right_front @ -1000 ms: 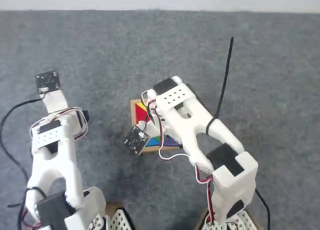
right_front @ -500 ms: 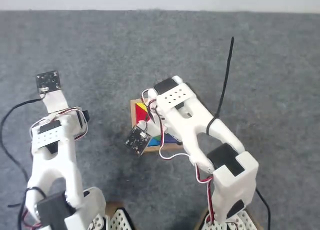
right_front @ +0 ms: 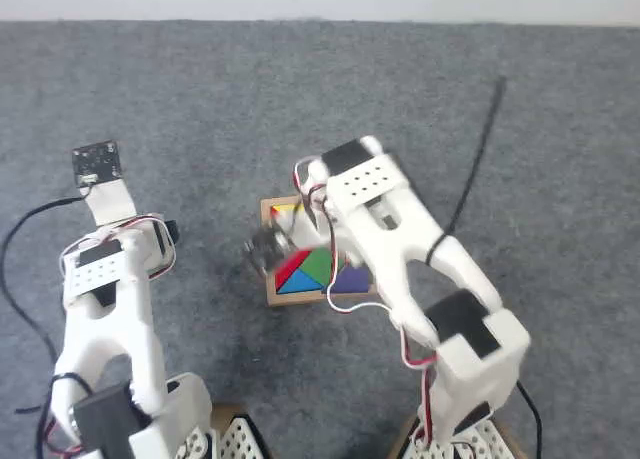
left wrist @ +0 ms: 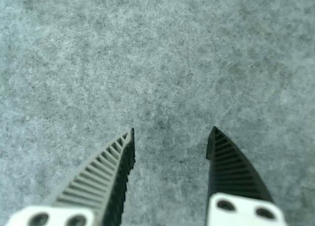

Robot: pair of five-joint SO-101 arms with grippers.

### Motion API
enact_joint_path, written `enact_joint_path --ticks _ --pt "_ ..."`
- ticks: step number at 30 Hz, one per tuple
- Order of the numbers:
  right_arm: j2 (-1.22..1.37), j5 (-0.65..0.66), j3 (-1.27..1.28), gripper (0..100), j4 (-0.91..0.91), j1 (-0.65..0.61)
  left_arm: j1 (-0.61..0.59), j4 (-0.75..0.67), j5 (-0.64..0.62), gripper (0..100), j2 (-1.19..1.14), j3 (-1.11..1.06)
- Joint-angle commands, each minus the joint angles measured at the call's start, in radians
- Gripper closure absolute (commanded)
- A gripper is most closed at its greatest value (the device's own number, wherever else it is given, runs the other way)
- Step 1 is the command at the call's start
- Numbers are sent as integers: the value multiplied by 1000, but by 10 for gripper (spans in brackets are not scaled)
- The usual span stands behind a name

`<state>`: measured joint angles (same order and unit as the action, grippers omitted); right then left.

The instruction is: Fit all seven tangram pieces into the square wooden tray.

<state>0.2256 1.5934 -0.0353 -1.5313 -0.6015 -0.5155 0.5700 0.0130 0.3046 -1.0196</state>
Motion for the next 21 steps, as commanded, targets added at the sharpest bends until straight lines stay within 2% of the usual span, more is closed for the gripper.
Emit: enact_joint_path --ticks 1,8,11,16,21 --pt "-229 -394 -95 850 2 42 17 -23 11 767 25 15" --pt "-621 -852 23 998 8 65 25 -25 11 767 25 16" --pt "-780 -1011 199 994 31 58 25 -25 11 767 25 16" --pt "-863 -1162 631 990 348 27 40 -25 11 767 25 10" --pt "-728 -1204 773 990 452 -48 35 -25 11 767 25 8"
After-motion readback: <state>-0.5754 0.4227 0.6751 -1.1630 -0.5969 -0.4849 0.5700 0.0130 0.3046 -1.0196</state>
